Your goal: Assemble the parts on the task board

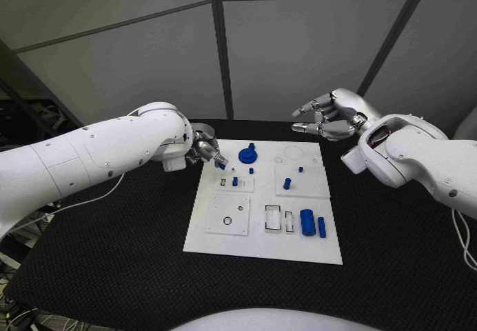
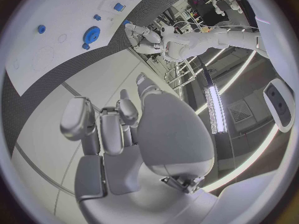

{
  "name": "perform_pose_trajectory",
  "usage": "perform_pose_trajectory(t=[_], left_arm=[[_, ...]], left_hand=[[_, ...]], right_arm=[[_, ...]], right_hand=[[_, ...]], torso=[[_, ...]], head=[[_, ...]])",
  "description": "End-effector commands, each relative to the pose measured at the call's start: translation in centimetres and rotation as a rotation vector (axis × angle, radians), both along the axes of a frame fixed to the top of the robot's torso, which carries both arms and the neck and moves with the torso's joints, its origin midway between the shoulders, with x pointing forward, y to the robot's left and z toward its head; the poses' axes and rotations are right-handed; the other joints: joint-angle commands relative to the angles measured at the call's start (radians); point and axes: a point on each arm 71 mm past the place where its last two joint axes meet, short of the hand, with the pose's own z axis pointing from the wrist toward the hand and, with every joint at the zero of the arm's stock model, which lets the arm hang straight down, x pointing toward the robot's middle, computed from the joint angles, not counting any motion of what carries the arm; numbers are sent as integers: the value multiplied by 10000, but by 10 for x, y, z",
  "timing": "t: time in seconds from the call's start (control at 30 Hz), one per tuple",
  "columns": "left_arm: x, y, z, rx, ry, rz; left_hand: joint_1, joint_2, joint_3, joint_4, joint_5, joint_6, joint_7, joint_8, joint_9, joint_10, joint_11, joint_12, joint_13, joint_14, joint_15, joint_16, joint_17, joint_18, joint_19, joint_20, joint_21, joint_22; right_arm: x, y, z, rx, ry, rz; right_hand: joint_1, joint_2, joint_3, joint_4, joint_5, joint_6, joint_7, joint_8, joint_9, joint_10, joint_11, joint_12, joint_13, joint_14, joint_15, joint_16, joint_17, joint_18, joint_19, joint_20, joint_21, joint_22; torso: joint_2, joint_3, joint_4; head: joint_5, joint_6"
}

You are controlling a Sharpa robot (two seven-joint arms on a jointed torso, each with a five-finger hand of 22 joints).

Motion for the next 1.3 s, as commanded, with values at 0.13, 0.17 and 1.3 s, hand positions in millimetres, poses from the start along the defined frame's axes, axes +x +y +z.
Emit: perform_pose_trajectory(t=[0.13,0.17,1.3], left_arm=[[-6,-2,-7,241,-164,-231],[-6,-2,-9,272,-149,-251],[-15,-7,-35,588,326,-324]], left_hand=[[-94,27,1899,-1820,75,69,18,52,1,36,-13,29,10,898,-55,50,1983,-303,69,0,30,7],[-94,27,1899,-1820,75,69,18,52,1,36,-13,29,10,898,-55,50,1983,-303,69,0,30,7],[-128,-6,1978,-1845,121,85,13,61,29,53,-20,58,21,900,-62,56,1989,-306,80,-6,40,27]], right_arm=[[0,1,1,35,-27,92],[0,2,1,35,-26,95],[1,3,1,34,-9,139]], right_hand=[[-39,23,-20,-25,48,32,1,-37,14,77,-11,42,15,394,-63,-49,9,176,-27,-34,-48,5],[-39,23,-20,-25,48,32,1,-37,14,77,-11,42,15,394,-63,-49,9,176,-27,-34,-48,5],[-46,30,-23,-30,58,37,0,-36,18,80,-13,41,7,397,-64,-52,10,175,-20,-36,-51,8]], torso=[[8,-12,-10],[3,-6,-17],[16,-6,-10]], head=[[40,-9],[51,-10],[53,-84]])
